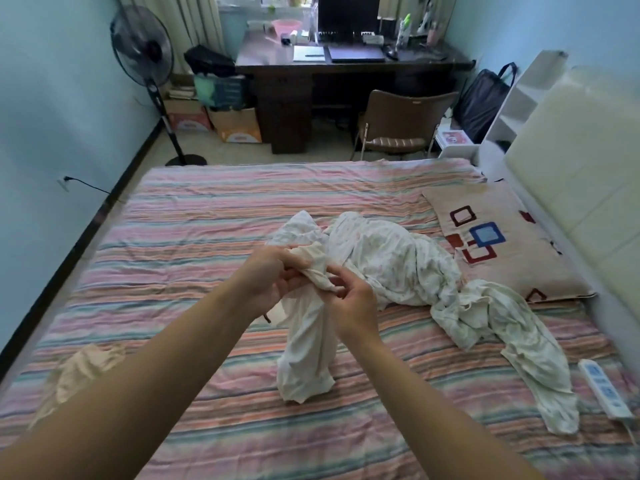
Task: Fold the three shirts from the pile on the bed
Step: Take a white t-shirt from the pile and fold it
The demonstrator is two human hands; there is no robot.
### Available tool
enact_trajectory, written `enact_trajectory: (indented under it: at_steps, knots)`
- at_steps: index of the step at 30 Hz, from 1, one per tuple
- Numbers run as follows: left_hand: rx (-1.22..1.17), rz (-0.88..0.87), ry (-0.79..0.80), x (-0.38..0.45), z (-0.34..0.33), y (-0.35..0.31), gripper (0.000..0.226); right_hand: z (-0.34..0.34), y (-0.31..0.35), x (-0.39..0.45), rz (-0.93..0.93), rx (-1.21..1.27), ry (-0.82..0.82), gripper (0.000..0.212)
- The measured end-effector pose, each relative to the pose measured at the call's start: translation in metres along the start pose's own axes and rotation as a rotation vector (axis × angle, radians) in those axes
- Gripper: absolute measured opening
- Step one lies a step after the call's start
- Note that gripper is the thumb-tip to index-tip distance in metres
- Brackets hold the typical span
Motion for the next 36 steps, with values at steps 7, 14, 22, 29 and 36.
enact_trajectory:
  at_steps: [7,14,22,29,36]
  knots:
    - [0.566,-0.302,-0.156,-0.012,0.034,-0.045,0.021,-0.008,0.029,0.022,0.039,-0.083,0.090,0.015]
    - [1.353,-0.654,-0.414,-0.032,0.046,-0.078,0.034,-0.013,0.065,0.026,0.006,-0.108,0.288,0.018]
    - [1.051,-0.459,-0.284,-0.029,0.042,-0.090,0.035,0.004,0.100,0.030,0.121,-0.312,0.213,0.027]
    - [0.534,-0.279,-0.264,-0.033,0.026,-0.083,0.018,-0.012,0.086,-0.026,0.056,-0.166,0.210,0.030]
    - [0.514,-0.239,0.010,-0.044,-0.011,-0.087,0.019,-0.016,0.106,-0.019,0.144,-0.166,0.178,0.047]
Point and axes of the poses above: each hand's wrist, its own x-axis towards the middle knuckle, its own z-axis out of the back of the hand, y = z × x, the point moved 10 cm from there along x, towards the middle knuckle, and after that the axes turned 7 degrees about -y, right-handed, at the moved point
